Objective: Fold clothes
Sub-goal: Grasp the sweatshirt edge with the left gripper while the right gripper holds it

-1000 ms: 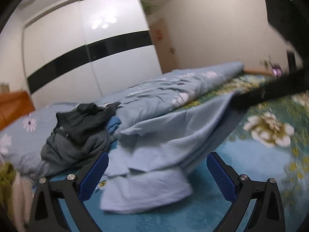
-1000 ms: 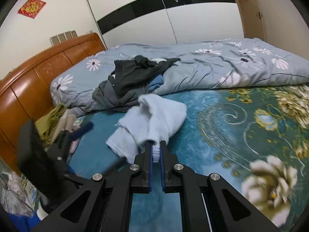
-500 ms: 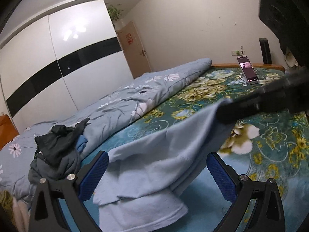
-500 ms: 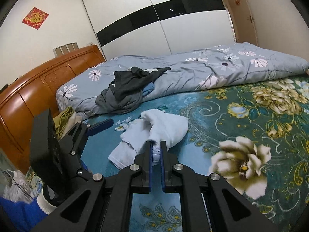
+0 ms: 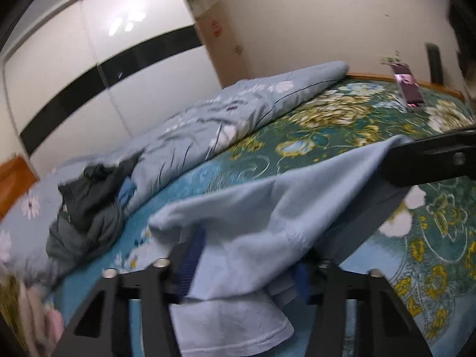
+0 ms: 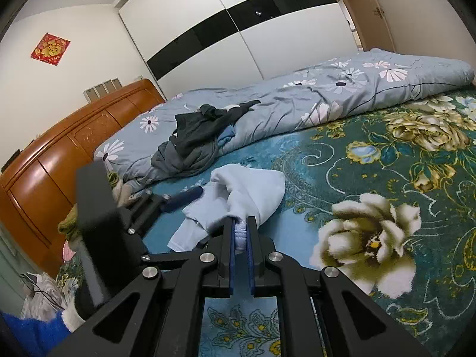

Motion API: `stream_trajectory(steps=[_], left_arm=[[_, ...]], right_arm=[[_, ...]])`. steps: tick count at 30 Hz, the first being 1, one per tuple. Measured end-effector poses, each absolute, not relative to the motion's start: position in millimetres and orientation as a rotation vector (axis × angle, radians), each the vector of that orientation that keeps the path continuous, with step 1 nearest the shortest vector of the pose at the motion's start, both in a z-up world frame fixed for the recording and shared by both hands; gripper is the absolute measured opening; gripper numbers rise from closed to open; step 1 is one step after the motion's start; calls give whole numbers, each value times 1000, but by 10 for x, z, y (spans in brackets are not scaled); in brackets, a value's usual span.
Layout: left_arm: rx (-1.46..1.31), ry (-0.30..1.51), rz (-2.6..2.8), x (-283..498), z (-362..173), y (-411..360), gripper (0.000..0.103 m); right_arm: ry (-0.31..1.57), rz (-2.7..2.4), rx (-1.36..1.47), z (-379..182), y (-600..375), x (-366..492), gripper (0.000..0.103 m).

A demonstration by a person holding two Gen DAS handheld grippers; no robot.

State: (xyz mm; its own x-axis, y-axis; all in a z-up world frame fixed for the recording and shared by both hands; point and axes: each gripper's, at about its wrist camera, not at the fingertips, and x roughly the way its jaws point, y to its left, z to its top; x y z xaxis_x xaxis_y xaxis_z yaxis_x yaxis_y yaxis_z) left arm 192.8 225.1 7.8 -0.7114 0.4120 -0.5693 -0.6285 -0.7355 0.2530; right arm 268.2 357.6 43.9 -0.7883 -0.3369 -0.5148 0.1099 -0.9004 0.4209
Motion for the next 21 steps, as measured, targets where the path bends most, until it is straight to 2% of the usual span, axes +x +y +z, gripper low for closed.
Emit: stream_trajectory(steps=[3, 6, 15, 17, 21], left_arm=[[-703, 483, 2427, 1808, 68, 2130, 20], [-714, 390, 2437, 1713, 117, 1989, 11], [-637, 259, 2566, 1350, 426, 1467, 5], [-663, 234, 2620, 1182, 437, 1290, 4], [-729, 124, 2661, 915, 380, 894, 4]], right_arm=[[-532, -2709, 901, 463, 3532, 2674, 7], [-507, -2722, 925, 484, 3493, 2660, 7], [-511, -2666, 956, 392, 3346, 2463, 12], [-500, -2653, 952, 380, 3313, 2422, 18], [-476, -2637, 951, 340, 3271, 2341, 23]])
